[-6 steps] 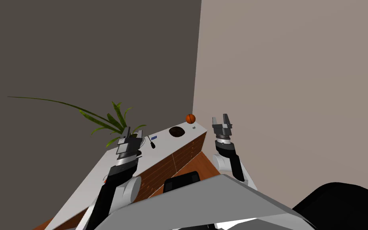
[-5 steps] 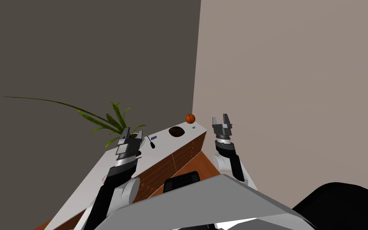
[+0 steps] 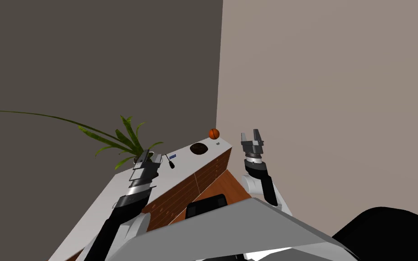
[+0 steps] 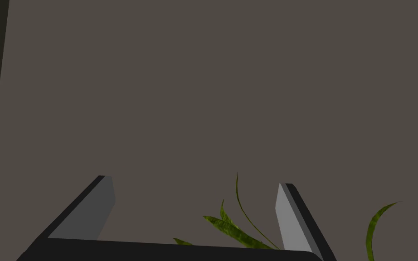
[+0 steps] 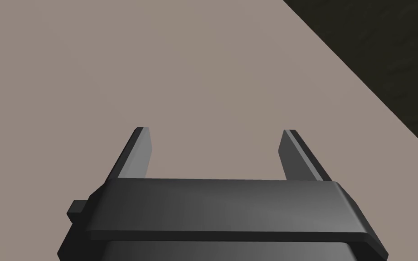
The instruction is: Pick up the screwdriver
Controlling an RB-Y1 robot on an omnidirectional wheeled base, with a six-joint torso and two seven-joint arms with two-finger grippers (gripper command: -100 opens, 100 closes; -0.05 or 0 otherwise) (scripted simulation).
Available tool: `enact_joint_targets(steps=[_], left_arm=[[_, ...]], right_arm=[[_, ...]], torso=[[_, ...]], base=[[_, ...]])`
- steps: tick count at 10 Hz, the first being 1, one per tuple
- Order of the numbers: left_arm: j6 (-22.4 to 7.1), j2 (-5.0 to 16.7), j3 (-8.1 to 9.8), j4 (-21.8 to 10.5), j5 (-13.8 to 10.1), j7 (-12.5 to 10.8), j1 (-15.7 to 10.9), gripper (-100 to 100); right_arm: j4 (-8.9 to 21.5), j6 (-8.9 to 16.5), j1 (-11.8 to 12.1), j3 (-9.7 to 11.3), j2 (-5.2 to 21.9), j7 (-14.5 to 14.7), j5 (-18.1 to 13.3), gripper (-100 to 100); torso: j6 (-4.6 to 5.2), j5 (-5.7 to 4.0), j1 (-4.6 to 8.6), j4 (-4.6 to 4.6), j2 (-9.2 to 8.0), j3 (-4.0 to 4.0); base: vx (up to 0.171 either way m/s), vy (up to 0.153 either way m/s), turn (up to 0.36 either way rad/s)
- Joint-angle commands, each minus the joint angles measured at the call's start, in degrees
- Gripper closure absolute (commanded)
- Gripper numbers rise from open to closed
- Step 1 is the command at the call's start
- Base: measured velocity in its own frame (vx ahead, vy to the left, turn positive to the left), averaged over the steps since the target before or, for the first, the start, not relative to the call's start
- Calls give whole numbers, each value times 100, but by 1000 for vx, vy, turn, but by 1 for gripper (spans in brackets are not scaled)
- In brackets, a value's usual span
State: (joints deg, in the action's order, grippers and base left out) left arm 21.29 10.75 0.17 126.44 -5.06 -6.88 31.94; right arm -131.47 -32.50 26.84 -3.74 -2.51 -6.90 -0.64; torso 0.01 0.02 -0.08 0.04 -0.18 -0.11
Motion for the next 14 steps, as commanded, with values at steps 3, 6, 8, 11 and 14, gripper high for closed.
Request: enact_joint_targets(steps=[3,6,8,11,14], left_arm=[[-224,622,103,-226,-450,-85,366,-100],[-516,1140,209,-399,-828,-155,753,-100],[-636,1392,250,-459,-946,-176,890,-100],[-1039,1945,385,-637,-1263,-231,1311,-100],[-1385,2342,484,-750,-1433,-259,1593,-100]], right_arm=[[0,0,0,0,0,0,0,0],[0,0,0,0,0,0,0,0],[0,0,0,0,0,0,0,0],[0,0,0,0,0,0,0,0],[0,0,1,0,0,0,0,0]], torso=[[0,1,-5,0,-1,-1],[0,0,1,1,-4,-2],[0,0,-2,0,4,2],[1,0,0,-2,12,7],[0,0,1,-3,16,9]], base=[[-48,20,-147],[-48,7,-189],[-28,10,-124],[-17,3,-210],[-9,2,-176]])
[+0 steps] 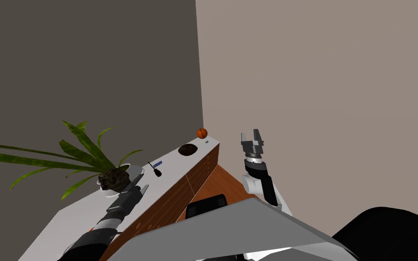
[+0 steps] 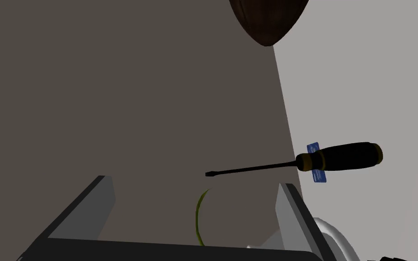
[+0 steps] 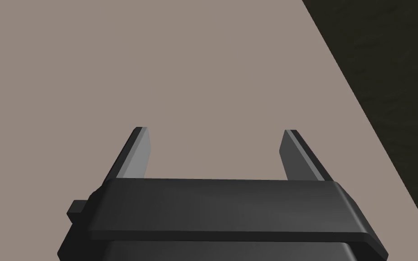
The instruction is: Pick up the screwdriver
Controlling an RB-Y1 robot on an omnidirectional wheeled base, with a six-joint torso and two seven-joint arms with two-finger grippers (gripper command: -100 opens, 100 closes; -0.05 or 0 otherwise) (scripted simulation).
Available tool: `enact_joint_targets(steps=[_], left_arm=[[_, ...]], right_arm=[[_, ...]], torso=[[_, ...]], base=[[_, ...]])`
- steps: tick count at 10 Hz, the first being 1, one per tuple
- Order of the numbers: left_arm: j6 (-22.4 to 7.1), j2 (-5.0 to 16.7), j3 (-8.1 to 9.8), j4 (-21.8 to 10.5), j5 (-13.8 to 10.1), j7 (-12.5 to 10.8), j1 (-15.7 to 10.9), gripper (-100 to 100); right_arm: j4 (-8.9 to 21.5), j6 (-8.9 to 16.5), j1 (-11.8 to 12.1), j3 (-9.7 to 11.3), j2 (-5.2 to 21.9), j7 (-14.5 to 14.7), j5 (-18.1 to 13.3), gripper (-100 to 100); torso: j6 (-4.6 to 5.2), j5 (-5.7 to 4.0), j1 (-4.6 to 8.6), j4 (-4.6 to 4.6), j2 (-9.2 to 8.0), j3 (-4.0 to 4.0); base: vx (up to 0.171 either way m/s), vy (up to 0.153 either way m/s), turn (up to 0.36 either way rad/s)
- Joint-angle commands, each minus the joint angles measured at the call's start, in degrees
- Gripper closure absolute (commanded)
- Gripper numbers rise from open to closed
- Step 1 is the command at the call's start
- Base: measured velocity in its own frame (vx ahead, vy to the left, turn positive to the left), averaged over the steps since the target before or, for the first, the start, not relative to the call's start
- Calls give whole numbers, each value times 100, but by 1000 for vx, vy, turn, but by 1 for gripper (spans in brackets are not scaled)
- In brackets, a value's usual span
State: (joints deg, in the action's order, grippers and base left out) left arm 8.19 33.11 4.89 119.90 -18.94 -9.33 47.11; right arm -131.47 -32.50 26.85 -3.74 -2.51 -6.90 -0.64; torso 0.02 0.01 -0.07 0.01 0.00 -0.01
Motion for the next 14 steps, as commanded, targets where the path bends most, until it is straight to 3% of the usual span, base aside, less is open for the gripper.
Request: enact_joint_targets(steps=[1,2,3,5,6,8,9,12,13,14], left_arm=[[-250,286,63,-151,-116,-25,215,-100],[-407,473,115,-203,-176,-33,351,-100],[-431,497,115,-203,-176,-33,351,-100],[-792,821,221,-301,-266,-45,615,-100],[-808,821,221,-301,-266,-45,615,-100],[-1162,1109,328,-388,-314,-48,864,-100],[-1201,1109,328,-388,-314,-48,864,-100],[-1794,1482,485,-497,-304,-37,1197,-100],[-1803,1482,485,-497,-304,-37,1197,-100],[-2001,1593,535,-528,-281,-30,1295,-100]], right_arm=[[0,0,0,0,0,0,0,0],[0,0,0,0,0,0,0,0],[0,0,0,0,0,0,0,0],[0,0,1,0,0,0,0,0],[0,0,1,0,0,0,0,0],[0,0,1,0,0,0,0,0],[0,0,1,0,0,0,0,0],[0,0,1,0,0,0,0,0],[0,0,1,-1,0,0,0,0],[0,0,2,-1,0,0,0,0]], torso=[[0,0,0,0,0,0],[-1,0,-1,0,1,0],[-1,1,-2,-1,3,2],[-2,0,2,-1,6,3],[-1,0,0,-2,8,5],[-2,0,2,-2,10,6],[-1,0,1,-3,13,8],[-1,0,1,-3,16,9],[-2,1,-2,-4,20,12],[-7,1,-1,-4,18,11]], base=[[-3,0,-306],[2,2,-254],[4,4,-58],[12,-3,-232],[11,5,-94],[21,-3,-224],[21,4,-96],[32,1,-249],[33,9,-55],[34,-3,-127]])
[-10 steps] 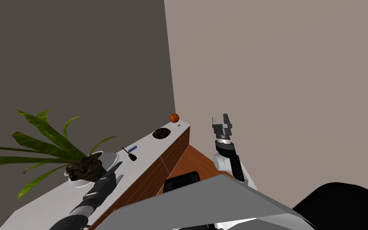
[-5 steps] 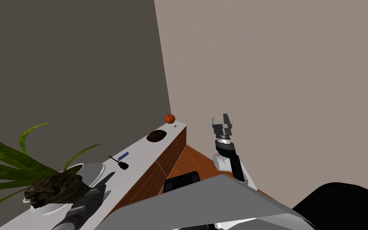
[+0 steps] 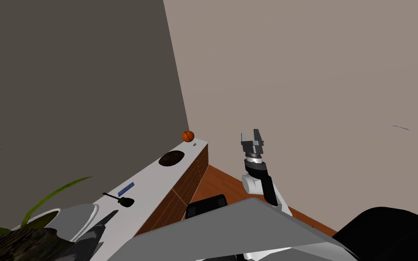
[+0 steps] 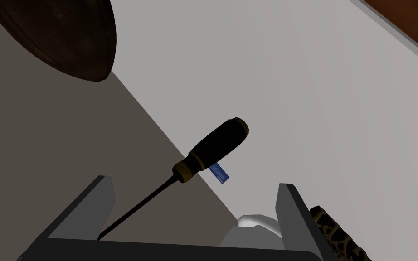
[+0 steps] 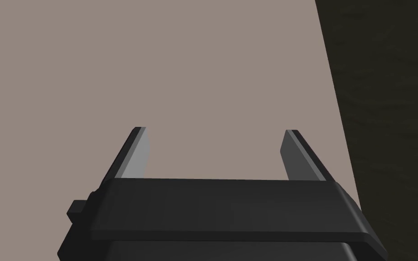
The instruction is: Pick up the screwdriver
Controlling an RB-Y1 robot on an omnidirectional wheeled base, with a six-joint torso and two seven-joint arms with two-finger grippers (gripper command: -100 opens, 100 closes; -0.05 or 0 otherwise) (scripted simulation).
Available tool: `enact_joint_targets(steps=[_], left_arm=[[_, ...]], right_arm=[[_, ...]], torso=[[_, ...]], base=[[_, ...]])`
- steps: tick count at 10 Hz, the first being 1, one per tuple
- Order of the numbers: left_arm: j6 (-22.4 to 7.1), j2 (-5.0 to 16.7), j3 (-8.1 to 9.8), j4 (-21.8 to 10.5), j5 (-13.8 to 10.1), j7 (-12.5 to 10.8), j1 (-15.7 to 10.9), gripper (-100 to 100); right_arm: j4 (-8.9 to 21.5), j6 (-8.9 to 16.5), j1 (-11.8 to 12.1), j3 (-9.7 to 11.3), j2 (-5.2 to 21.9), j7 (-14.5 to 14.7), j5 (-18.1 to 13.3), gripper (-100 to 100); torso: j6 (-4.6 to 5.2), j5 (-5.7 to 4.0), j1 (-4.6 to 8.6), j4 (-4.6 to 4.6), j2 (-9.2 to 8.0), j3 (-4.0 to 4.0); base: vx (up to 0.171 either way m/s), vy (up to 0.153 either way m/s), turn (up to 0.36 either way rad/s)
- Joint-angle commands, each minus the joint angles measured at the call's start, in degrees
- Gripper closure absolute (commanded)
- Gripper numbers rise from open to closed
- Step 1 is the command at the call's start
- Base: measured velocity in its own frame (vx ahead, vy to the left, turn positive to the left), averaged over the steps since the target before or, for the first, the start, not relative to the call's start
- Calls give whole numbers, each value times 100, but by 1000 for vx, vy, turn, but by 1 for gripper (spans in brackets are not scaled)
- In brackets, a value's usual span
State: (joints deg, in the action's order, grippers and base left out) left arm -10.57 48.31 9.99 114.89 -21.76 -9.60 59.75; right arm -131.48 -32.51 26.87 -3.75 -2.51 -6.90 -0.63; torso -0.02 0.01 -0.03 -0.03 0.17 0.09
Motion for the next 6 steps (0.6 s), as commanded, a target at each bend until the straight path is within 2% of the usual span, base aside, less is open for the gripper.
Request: enact_joint_targets(steps=[1,2,6], left_arm=[[-286,178,73,-55,33,7,123,-100],[-320,178,73,-55,33,7,123,-100],[-1033,514,245,-134,224,53,418,-100]], right_arm=[[0,0,0,0,0,0,0,0],[0,0,0,0,0,0,0,0],[0,0,0,0,0,0,0,0]], torso=[[0,0,0,0,0,0],[2,0,-2,-1,5,3],[0,2,-5,-2,10,6]], base=[[48,2,-266],[34,9,-93],[52,9,-198]])
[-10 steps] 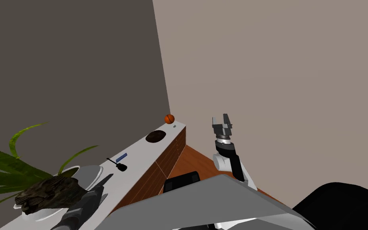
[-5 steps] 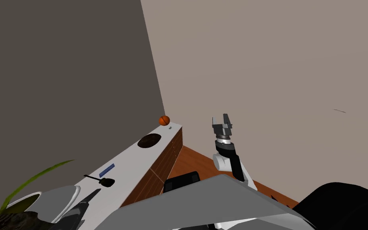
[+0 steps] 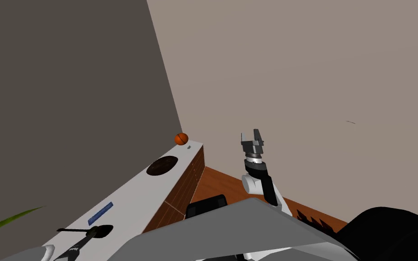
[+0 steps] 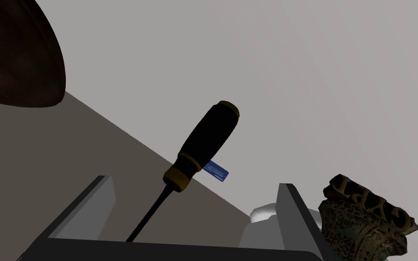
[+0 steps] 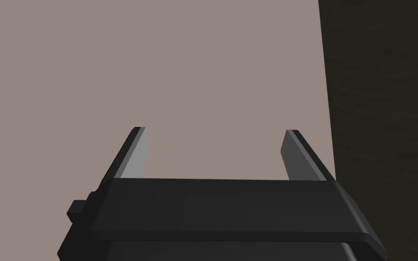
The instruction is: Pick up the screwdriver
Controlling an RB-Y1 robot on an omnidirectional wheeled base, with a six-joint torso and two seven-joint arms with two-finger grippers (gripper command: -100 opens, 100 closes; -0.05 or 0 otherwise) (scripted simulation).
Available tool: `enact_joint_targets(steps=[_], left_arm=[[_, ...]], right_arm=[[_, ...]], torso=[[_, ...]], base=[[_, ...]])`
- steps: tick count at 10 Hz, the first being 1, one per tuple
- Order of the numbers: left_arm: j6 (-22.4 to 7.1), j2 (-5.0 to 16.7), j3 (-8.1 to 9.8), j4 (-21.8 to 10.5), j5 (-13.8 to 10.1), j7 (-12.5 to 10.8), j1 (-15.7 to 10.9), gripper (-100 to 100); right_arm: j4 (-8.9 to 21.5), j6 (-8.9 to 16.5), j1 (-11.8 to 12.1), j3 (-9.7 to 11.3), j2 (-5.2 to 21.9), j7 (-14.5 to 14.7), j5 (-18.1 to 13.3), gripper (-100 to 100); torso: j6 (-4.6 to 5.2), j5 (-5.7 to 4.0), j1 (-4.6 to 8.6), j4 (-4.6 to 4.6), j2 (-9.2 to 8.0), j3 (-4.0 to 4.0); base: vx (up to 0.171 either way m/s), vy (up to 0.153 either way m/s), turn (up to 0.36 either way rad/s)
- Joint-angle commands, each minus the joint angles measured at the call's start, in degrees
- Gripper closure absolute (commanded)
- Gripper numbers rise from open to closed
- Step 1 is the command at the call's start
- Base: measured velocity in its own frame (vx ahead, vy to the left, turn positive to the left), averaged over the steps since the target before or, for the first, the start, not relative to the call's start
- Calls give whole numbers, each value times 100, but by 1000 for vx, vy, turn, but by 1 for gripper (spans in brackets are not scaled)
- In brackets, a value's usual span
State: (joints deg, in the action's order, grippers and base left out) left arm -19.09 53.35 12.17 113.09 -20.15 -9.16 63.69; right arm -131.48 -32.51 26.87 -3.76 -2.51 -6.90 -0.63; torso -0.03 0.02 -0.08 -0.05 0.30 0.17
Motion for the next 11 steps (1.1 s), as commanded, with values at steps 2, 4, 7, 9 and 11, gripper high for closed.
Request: enact_joint_targets(steps=[2,4,7,9,11], left_arm=[[-337,68,63,34,120,22,80,-100],[-614,149,126,18,236,48,172,-100],[-974,205,205,6,419,87,276,-100],[-966,216,199,-17,417,88,260,-100],[-939,156,140,-180,433,115,153,-100]], right_arm=[[0,0,0,0,0,0,0,0],[0,0,0,0,0,0,0,0],[0,0,0,0,0,0,0,0],[0,0,0,0,0,0,0,0],[0,0,0,0,0,0,0,0]], torso=[[-3,0,3,1,-7,-3],[-1,0,3,2,-9,-5],[-2,0,1,1,-4,-2],[-3,1,1,0,-2,-1],[-5,-1,8,5,-20,-11]], base=[[38,8,-86],[43,6,-155],[58,18,-136],[39,14,-53],[-1,2,-42]])
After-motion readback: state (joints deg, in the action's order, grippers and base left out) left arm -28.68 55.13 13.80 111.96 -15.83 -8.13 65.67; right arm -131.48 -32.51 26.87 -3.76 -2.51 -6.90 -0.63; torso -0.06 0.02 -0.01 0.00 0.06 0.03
